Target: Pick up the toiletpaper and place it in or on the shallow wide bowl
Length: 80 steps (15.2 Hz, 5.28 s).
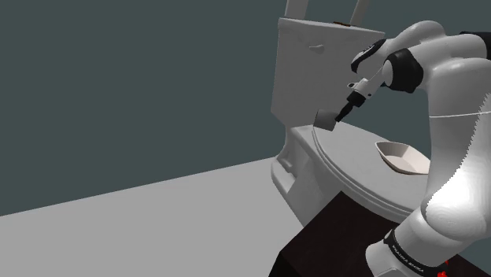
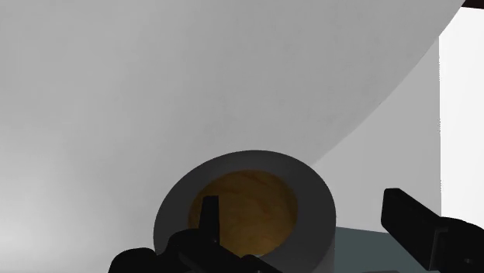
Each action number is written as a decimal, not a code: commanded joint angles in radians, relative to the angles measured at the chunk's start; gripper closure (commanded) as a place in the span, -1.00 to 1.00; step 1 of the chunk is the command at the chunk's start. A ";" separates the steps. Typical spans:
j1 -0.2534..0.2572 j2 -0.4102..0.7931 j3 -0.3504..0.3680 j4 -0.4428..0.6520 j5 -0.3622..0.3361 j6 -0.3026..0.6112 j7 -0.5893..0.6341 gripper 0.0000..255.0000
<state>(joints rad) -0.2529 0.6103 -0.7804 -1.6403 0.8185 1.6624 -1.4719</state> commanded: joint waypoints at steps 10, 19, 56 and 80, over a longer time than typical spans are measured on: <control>0.001 0.001 0.001 -0.002 0.001 0.003 -0.001 1.00; 0.006 -0.025 -0.012 0.015 -0.017 -0.028 0.021 1.00; 0.041 -0.533 -0.256 -0.256 -0.443 -0.141 -0.053 1.00; -0.070 -0.603 -0.404 -0.430 -0.610 -0.062 -0.298 1.00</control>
<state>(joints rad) -0.3191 -0.0103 -1.1791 -2.0593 0.2007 1.5885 -1.7548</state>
